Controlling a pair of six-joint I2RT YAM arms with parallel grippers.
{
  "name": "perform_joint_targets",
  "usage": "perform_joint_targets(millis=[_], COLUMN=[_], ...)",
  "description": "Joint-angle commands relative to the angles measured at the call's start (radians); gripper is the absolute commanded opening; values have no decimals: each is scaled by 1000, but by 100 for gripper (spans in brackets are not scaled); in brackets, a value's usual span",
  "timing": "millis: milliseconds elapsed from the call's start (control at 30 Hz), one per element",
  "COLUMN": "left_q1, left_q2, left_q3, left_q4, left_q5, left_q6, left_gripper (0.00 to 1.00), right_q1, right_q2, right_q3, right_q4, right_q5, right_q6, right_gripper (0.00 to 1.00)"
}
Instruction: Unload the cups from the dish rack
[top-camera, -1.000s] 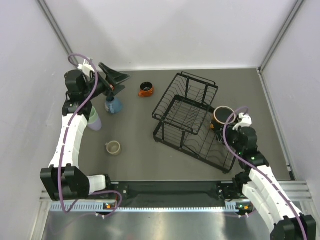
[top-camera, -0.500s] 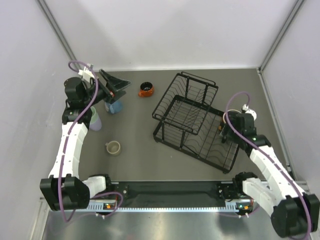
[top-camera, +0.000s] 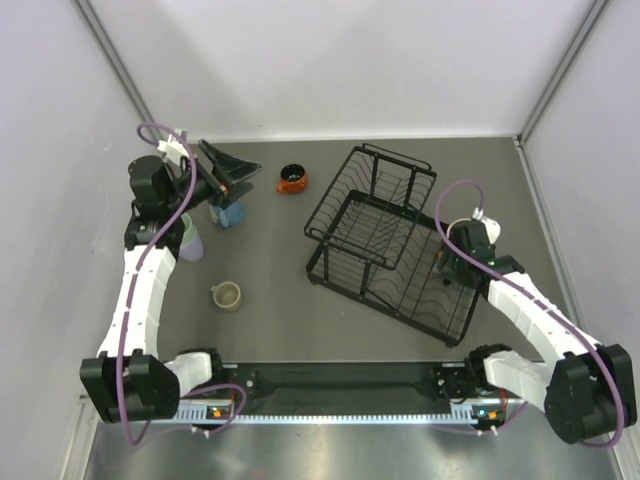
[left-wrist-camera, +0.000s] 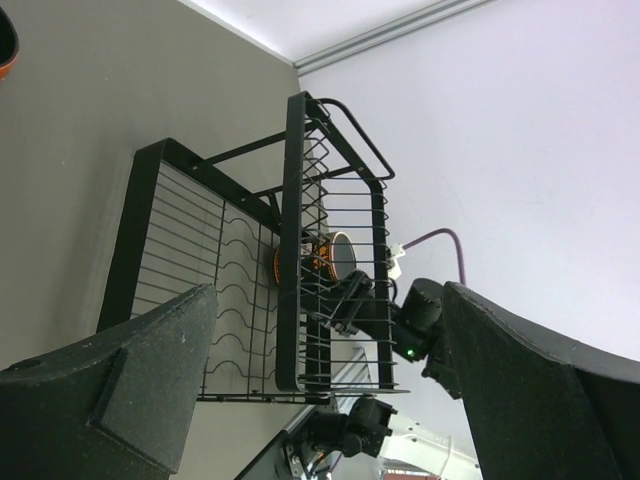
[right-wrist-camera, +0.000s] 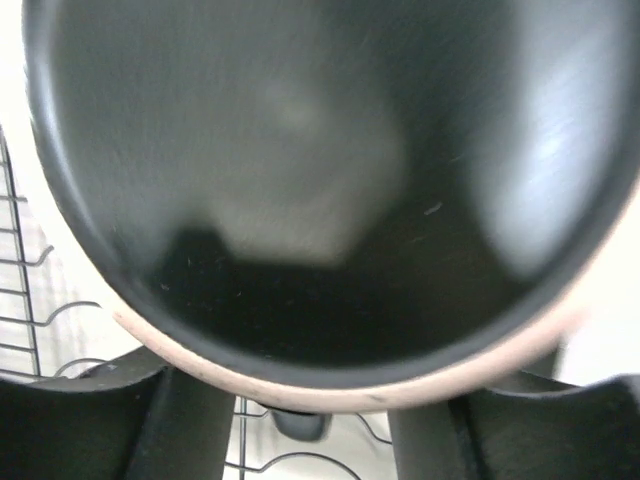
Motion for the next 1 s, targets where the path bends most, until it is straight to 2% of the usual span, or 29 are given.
perform_joint_targets(millis=[0,133,233,267,333,367,633,967], left_q1=[0,2,2,2,2,2,-6,-14], left_q2=[-58,-60,-63,-72,-78,-83,-86,-55], left_q3=[-1,-6,-3,-4,6,12,83,177], left_q4=[80,82,85,88,86,86,88,86], left_q5=[7,7,12,13,15,15,33,95], left_q6=[-11,-16,-20,-20,-23,-25,-48,-100], left_gripper=[99,99,98,98,97,97,95,94], right_q1=[42,59,59,59,59,59,61,59], right_q2=[6,26,10,2,-32,-50,-205,-343], right_q3=[-40,-43,-47,-47,-46,-44,-15,106], right_q4=[87,110,116,119,127,131,150,62], right_q5=[43,65,87,90,89,81,12,41], right_q6=[52,58,50,46,33,29,-14,18], right_gripper=[53,45,27,17,9,0,0,0])
